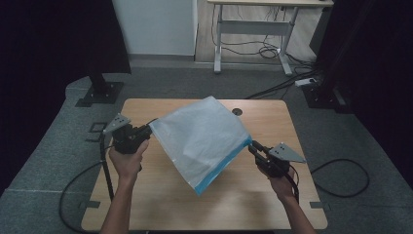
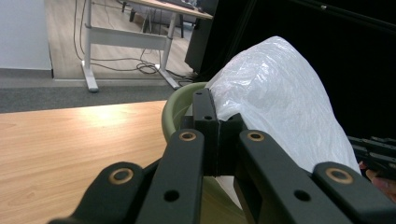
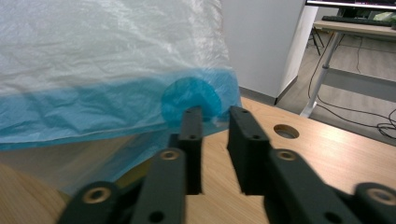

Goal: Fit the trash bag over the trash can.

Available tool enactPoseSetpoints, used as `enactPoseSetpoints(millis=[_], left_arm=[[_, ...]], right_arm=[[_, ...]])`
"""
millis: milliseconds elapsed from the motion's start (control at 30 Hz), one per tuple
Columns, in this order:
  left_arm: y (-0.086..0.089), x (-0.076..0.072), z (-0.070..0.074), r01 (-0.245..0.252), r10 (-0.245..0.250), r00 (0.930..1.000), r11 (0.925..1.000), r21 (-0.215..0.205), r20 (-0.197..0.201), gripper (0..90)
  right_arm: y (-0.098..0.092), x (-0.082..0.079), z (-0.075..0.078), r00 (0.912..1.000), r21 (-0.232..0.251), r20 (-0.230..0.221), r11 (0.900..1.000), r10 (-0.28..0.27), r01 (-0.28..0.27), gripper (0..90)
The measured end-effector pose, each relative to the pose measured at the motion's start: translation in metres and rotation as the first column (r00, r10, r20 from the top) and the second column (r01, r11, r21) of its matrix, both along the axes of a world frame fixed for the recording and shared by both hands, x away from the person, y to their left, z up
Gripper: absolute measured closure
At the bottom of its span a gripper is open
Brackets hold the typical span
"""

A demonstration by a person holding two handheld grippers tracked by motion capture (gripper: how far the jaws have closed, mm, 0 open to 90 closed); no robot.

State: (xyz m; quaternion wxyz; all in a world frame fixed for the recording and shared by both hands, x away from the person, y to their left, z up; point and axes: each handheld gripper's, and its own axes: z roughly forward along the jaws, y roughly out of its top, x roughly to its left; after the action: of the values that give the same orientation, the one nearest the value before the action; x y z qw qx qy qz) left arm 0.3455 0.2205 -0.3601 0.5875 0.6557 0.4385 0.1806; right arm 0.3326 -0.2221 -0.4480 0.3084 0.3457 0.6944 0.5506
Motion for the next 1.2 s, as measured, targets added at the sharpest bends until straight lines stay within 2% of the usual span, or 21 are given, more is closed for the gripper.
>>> enactPoseSetpoints(millis=[100,233,300,333,367,400,433,467,567,633,733,800,900,1000,1200], left_arm=[[0.003,0.000,-0.001,-0.004,0.004,1.0000,1.0000,-0.004,-0.003,89.4],[0.005,0.000,-0.002,-0.008,0.008,1.0000,1.0000,-0.005,-0.005,89.4],[0.006,0.000,-0.002,-0.009,0.009,0.9999,0.9999,-0.008,-0.006,89.4],[0.006,0.000,-0.002,-0.009,0.009,0.9999,0.9999,-0.008,-0.005,89.3],[0.006,0.000,-0.002,-0.011,0.011,0.9999,0.9999,-0.012,-0.006,89.3],[0.007,0.000,-0.002,-0.012,0.012,0.9999,0.9998,-0.015,-0.005,89.4],[0.007,0.000,-0.002,-0.012,0.012,0.9999,0.9998,-0.015,-0.005,89.4],[0.008,0.000,-0.002,-0.013,0.012,0.9999,0.9998,-0.015,-0.006,89.4],[0.008,0.001,-0.002,-0.013,0.013,0.9999,0.9998,-0.016,-0.008,89.4],[0.008,0.002,-0.002,-0.013,0.013,0.9999,0.9998,-0.016,-0.010,89.3],[0.006,0.003,-0.003,-0.013,0.013,0.9999,0.9998,-0.015,-0.012,89.4],[0.004,0.003,-0.003,-0.008,0.008,0.9999,0.9999,-0.012,-0.015,89.4],[-0.001,0.006,-0.005,0.003,-0.003,0.9998,0.9999,-0.013,-0.022,89.3],[-0.008,0.009,-0.006,0.019,-0.019,0.9995,0.9997,-0.012,-0.026,89.3],[-0.028,0.018,-0.005,0.066,-0.066,0.9973,0.9978,0.004,-0.034,89.3]], right_arm=[[0.001,0.000,0.001,0.9999,0.001,0.004,1.000,0.010,-0.010,83.9],[0.001,-0.001,0.002,0.9998,-0.008,0.007,1.000,0.016,-0.016,86.0],[0.001,-0.003,0.002,0.9999,-0.036,0.011,0.999,0.002,-0.001,78.2],[0.000,-0.004,-0.002,0.9998,-0.054,0.009,0.998,-0.018,0.019,65.9],[0.000,-0.004,-0.002,0.9998,-0.054,0.009,0.998,-0.018,0.019,65.9],[-0.001,-0.003,-0.007,0.9986,-0.069,0.003,0.996,-0.052,0.052,58.8],[-0.003,-0.002,-0.010,0.9979,-0.070,-0.003,0.995,-0.065,0.064,55.5],[-0.004,0.000,-0.013,0.9967,-0.063,-0.010,0.995,-0.080,0.079,53.4],[-0.006,0.002,-0.016,0.9965,-0.046,-0.014,0.996,-0.082,0.081,51.8],[-0.005,0.003,-0.014,0.9987,-0.003,-0.007,0.999,-0.050,0.050,50.7],[-0.001,0.001,-0.008,0.9999,0.018,0.012,1.000,-0.009,0.009,50.5],[0.001,-0.003,-0.004,0.9997,0.029,0.024,1.000,0.004,-0.004,54.9],[0.002,-0.005,0.002,0.9994,0.029,0.031,0.999,0.016,-0.017,72.4],[-0.001,-0.004,0.010,0.9993,0.034,0.036,0.999,-0.013,0.012,86.0],[-0.020,0.002,0.034,0.9940,0.087,0.037,0.991,-0.103,0.100,88.4]])
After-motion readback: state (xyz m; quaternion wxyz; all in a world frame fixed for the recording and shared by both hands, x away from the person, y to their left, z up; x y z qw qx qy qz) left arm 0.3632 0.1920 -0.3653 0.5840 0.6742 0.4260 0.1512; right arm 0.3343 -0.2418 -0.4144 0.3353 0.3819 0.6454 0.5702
